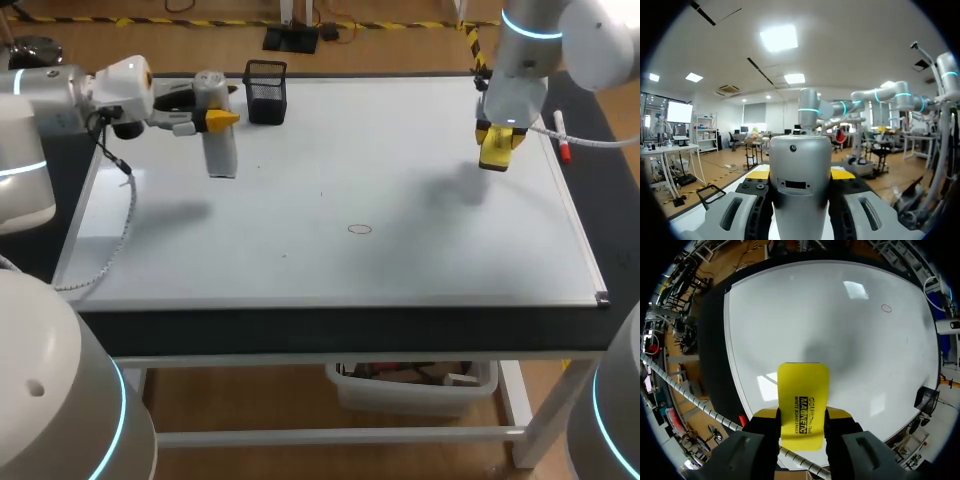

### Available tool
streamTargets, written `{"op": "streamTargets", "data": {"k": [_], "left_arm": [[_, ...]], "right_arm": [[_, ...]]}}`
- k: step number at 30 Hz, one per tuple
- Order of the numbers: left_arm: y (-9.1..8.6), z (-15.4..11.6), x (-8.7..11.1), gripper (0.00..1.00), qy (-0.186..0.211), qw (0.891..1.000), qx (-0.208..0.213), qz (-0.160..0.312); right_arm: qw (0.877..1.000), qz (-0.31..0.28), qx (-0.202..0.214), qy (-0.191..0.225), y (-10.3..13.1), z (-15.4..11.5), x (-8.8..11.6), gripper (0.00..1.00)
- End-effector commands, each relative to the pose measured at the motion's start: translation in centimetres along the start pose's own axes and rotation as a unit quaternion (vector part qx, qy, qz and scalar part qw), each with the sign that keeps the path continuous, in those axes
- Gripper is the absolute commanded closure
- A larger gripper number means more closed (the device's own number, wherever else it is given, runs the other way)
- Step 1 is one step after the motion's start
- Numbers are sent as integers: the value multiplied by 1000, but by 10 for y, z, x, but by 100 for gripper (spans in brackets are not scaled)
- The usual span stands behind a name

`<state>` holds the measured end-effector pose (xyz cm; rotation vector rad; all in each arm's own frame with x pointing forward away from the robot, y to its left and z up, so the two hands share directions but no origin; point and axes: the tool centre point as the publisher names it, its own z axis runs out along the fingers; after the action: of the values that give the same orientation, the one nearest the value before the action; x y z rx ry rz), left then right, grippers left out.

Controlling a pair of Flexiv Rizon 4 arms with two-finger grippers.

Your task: Pick up the inspection probe, press it on each red-marked spot on the whiteboard one by one, put down the probe, pick up the eraser, and wipe off all the red marks.

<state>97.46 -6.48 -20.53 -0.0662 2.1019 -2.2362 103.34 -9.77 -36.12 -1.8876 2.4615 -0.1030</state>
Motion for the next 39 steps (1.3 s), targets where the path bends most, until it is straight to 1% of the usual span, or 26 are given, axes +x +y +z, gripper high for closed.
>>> {"op": "streamTargets", "data": {"k": [1,4,8,12,14,18,22,27,34,39], "left_arm": [[6,23,6,100,33,999,6,1],[9,44,21,100,61,998,8,2],[12,71,43,100,108,994,9,-5],[20,96,67,100,157,987,12,-22],[24,105,79,100,177,984,22,-30],[30,120,100,100,212,976,26,-40],[33,132,116,100,240,969,38,-46],[37,148,127,100,274,959,47,-53],[45,176,133,100,314,946,57,-56],[50,190,133,100,334,939,66,-56]], "right_arm": [[1000,-1,0,1,-1,0,0,100],[1000,-1,0,1,-1,0,0,100],[1000,-1,0,1,-1,0,0,100],[1000,-1,0,1,-1,0,0,100],[1000,-1,0,1,-1,0,0,100],[1000,-1,0,1,-1,0,0,100],[1000,-1,0,1,-1,0,0,100],[1000,-1,0,1,-1,0,0,100],[1000,-1,0,1,-1,0,0,100],[1000,-1,0,1,-1,0,0,100]]}}
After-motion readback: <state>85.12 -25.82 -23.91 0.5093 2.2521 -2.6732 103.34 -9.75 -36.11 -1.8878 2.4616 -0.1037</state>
